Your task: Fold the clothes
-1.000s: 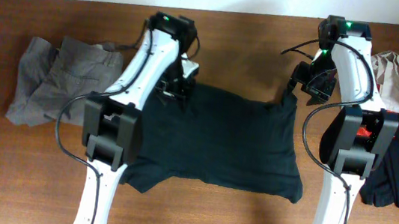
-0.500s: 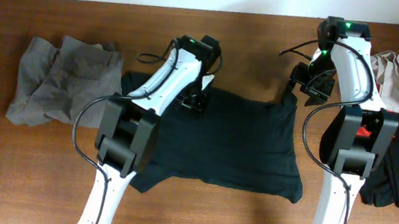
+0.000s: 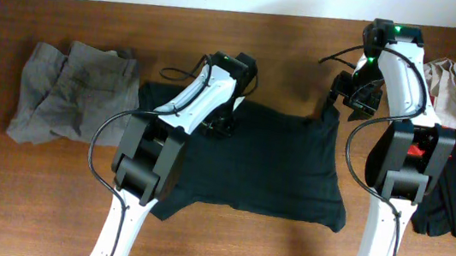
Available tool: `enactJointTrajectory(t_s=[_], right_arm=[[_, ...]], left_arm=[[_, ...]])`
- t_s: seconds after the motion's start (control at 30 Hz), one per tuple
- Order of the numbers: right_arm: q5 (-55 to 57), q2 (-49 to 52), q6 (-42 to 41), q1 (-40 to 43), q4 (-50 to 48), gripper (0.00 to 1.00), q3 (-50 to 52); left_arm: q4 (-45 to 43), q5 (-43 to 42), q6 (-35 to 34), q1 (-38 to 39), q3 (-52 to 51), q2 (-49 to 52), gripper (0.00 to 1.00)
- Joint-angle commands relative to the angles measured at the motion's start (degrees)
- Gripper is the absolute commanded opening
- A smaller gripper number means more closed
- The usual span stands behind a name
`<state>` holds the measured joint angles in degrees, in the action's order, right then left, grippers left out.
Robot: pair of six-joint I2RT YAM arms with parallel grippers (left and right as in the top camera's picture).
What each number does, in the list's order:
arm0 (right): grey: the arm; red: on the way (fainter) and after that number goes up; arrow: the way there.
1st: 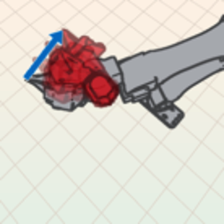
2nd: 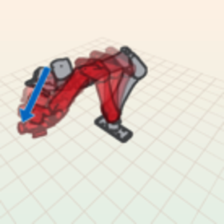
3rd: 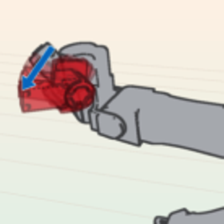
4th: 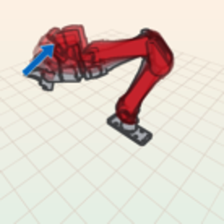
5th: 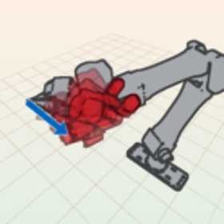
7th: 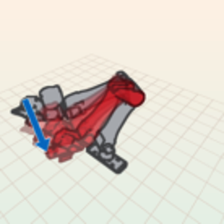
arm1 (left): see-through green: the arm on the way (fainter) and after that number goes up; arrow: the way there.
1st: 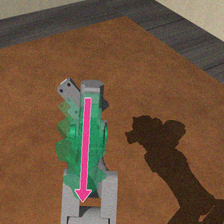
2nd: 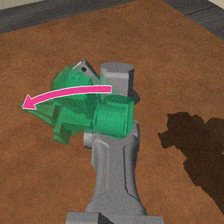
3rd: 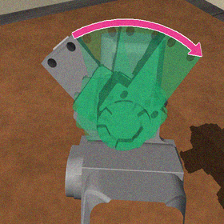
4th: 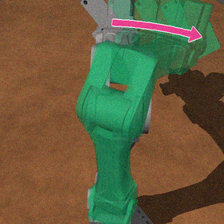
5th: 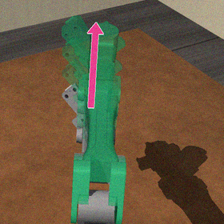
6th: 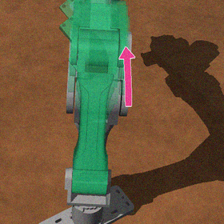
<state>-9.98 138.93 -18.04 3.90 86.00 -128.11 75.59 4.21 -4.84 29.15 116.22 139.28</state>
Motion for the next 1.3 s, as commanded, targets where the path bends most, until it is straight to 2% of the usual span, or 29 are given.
enactJointTrajectory(t_s=[0.0, 0.17, 0.43, 0.8, 0.93, 1.03, 1.07, 1.13, 1.17, 1.27], right_arm=[[0.13, 0.42, 0.02, 0.26, -0.42, 0.63, 0.44], [0.13, 0.42, 0.02, 0.26, -0.94, 0.64, 0.94], [0.13, 0.42, 0.02, 0.26, -3.17, 0.68, 3.78], [-3.39, 0.42, -0.02, 0.35, -9.62, 0.66, 8.68], [-3.98, 0.42, -3.56, 0.35, -10.01, 0.55, 8.98], [-5.33, 0.42, -3.67, 0.35, -9.94, 0.33, 8.98], [-5.51, 0.42, -3.67, 0.37, -9.84, 0.29, 8.98], [-5.49, 0.42, -3.67, 0.37, -9.25, 0.09, 8.96], [-5.49, 0.42, -3.67, 0.37, -8.68, 0.04, 8.96], [-5.42, 0.31, -3.61, 0.37, -6.14, 0.04, 8.85]], left_arm=[[2.03, 6.10, -0.55, -0.33, 0.24, 0.31, 0.28], [4.15, 8.79, -0.50, -0.33, 3.54, -0.02, 0.25], [7.80, 10.23, -0.50, -0.33, 7.85, -0.13, 0.13], [13.60, 10.27, -0.50, -0.35, 7.85, -0.13, 0.09], [15.23, 10.64, -0.50, -0.44, 7.87, -0.22, 0.05], [16.72, 10.69, -0.48, -0.44, 8.52, -0.28, 0.04], [17.20, 10.84, -0.48, -0.44, 8.90, -0.35, 0.04], [18.84, 12.02, -0.50, -0.44, 10.01, -0.46, 0.03], [19.67, 12.66, -0.50, -0.44, 10.64, -0.61, 0.03], [21.16, 13.77, -0.24, -0.87, 11.74, -1.75, 0.03]])
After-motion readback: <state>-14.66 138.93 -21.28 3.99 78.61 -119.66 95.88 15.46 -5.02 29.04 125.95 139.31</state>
